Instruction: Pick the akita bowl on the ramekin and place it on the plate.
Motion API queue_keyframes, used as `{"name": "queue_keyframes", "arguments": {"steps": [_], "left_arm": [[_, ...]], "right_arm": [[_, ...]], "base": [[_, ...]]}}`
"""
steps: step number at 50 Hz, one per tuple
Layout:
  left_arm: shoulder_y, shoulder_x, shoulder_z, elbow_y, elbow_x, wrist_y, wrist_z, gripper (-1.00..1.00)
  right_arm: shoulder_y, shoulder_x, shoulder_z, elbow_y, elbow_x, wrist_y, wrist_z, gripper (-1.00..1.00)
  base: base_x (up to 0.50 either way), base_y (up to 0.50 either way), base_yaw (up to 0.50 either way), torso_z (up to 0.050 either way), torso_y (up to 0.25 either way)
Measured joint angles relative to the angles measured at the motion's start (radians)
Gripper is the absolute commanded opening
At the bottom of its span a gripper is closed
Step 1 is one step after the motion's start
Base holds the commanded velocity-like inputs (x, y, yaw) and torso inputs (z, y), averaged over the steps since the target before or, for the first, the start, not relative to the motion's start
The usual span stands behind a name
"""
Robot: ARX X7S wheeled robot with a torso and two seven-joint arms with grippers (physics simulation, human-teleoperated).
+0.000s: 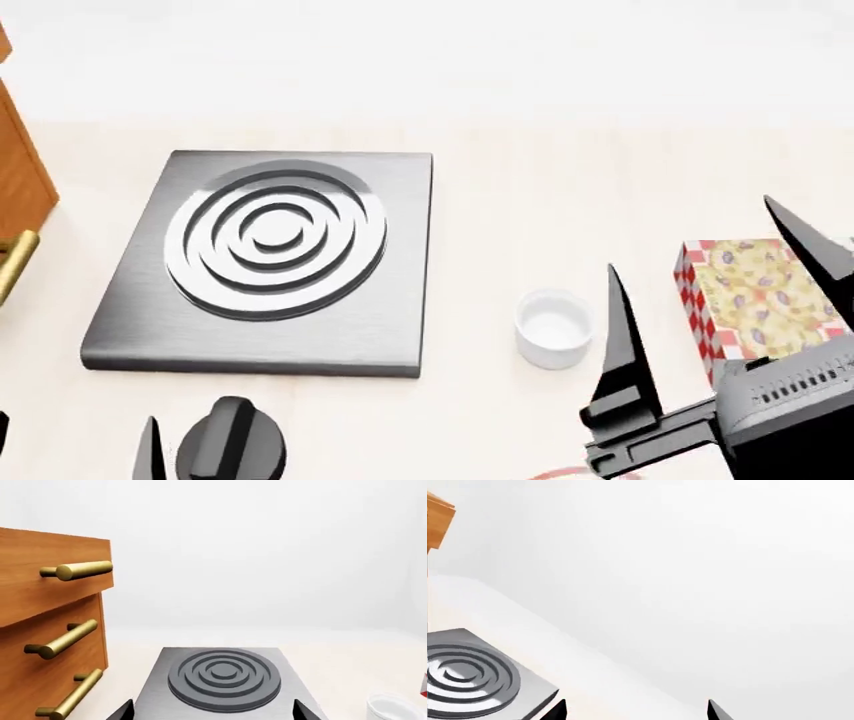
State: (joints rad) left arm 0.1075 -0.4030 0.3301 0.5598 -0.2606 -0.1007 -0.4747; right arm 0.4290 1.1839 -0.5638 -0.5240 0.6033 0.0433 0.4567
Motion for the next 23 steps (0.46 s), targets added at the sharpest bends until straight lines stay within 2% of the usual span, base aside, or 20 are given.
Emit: {"name": "queue_keyframes", "arguments": {"steps": [23], "left_arm": [[-0.004,-0.006,0.005,-0.005,0.002,0.010,0.000,1.00]], "right_arm": [[-0.169,-0.005,0.117,0.073,0.009,-0.273,0.181,1.00]], "base": [[0.00,0.00,0.00,0.000,0.250]]}}
